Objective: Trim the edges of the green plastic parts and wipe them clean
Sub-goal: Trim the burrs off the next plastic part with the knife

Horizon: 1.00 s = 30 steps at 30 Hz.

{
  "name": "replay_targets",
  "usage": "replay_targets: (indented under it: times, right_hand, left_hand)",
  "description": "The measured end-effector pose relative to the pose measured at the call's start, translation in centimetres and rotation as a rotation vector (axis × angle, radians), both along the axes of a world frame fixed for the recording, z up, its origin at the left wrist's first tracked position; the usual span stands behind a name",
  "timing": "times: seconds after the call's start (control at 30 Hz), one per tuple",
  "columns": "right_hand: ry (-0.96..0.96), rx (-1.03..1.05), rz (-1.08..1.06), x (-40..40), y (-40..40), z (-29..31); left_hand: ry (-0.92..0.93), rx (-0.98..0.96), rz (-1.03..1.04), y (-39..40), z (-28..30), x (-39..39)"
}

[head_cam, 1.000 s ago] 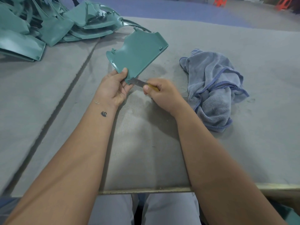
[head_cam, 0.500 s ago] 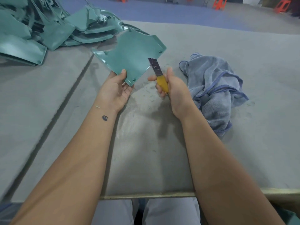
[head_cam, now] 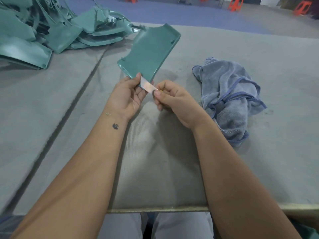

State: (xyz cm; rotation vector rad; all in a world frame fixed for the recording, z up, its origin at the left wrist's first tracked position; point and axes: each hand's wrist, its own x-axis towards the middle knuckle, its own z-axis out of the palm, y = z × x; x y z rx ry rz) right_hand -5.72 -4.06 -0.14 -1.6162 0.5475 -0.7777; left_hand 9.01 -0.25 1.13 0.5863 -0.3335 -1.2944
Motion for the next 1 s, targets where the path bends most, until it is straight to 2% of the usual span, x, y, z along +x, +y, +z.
replay_targets:
  times: [0.13,0.23,0.47,0.9,1.0]
  right_hand:
    - [0.108,-0.091,-0.035,0.48,0.08,-0.21]
    - [0.114,-0.112,-0.080,0.54,-0.07,-0.59]
    - [0.119,-0.131,-0.174,0.65,-0.15,-0.74]
    - [0.015,-0.166,-0.186,0.43,0.10,-0.61]
    - [-0.205,-0.064,-0.281,0.00,-0.22,-0.27]
  left_hand:
    - [-0.061,0.038,-0.032,0.15,-0.04,-0.03]
    - [-0.097,0.054,-0.049,0.34,0.01,-0.23]
    - [-0.040,0.104,-0.025,0.62,0.21,-0.39]
    - [-0.047,0.096,-0.060,0.88,0.20,-0.40]
    - [-0.075,0.071,-0.069,0.96,0.08,-0.19]
